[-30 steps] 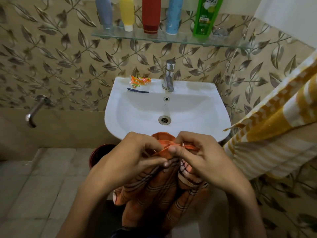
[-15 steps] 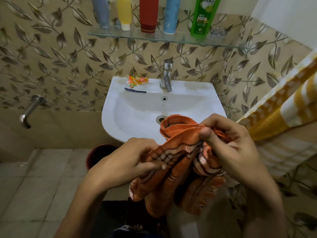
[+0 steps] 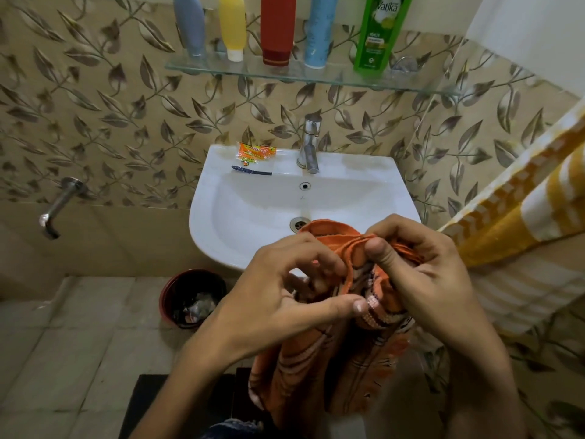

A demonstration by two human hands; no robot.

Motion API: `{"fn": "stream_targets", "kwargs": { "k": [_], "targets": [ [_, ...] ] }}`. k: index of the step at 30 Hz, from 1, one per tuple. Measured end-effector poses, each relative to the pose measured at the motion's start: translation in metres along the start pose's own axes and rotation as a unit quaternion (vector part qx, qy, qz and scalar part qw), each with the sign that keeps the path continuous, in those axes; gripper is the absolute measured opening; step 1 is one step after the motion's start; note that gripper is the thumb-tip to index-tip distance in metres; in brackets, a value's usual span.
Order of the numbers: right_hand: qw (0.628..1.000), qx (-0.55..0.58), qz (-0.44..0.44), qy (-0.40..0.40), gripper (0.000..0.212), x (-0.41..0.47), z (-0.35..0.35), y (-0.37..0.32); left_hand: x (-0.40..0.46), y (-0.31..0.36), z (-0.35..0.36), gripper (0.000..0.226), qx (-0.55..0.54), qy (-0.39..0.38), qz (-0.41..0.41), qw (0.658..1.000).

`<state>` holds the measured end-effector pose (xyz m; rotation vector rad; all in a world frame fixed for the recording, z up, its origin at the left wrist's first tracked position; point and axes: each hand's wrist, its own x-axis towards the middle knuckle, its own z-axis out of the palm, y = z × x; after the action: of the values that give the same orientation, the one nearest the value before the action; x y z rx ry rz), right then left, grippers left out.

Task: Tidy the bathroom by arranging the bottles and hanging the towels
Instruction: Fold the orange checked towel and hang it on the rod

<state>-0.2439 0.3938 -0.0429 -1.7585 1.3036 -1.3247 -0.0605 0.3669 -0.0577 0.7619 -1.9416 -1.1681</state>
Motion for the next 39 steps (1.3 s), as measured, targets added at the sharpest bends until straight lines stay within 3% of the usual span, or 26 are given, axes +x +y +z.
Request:
{"fn": "stream_targets", "kwargs": {
  "k": [4, 8, 20, 27, 31, 35, 36, 39],
  "targets": [
    [1.000, 0.002, 0.011, -0.005, 0.017, 0.002, 0.001, 0.001, 0.003, -0.003, 0.004, 0.009, 0.074, 0.078, 0.084, 0.991],
    [1.000, 0.001, 0.014, 0.003, 0.017, 0.004, 0.001, 0.000, 0.004, -0.008, 0.004, 0.021, 0.183, 0.090, 0.145, 0.968],
    [0.999, -0.040, 0.023, 0.007, 0.019, 0.009, 0.004, -0.001, 0.006, -0.007, -0.001, 0.041, 0.316, 0.087, -0.019, 0.945],
    [0.994, -0.086, 0.064, 0.024, 0.024, 0.010, 0.000, 0.003, 0.004, 0.001, -0.012, 0.032, 0.248, 0.189, 0.012, 0.950],
    [0.965, -0.227, 0.120, -0.043, 0.010, 0.008, -0.006, 0.006, 0.003, 0.000, -0.018, 0.021, 0.190, 0.144, 0.003, 0.971],
    [0.976, -0.143, 0.105, -0.129, 0.056, 0.005, 0.000, -0.007, 0.008, -0.004, -0.016, 0.013, 0.220, 0.064, 0.020, 0.973],
    [0.978, -0.116, 0.088, -0.148, 0.055, 0.006, 0.004, -0.011, 0.009, -0.003, -0.015, 0.011, 0.218, 0.055, 0.029, 0.974],
    [0.974, -0.156, 0.061, -0.150, 0.020, 0.012, 0.016, -0.011, 0.009, -0.004, -0.015, 0.011, 0.219, 0.037, 0.039, 0.974]
  ]
}}
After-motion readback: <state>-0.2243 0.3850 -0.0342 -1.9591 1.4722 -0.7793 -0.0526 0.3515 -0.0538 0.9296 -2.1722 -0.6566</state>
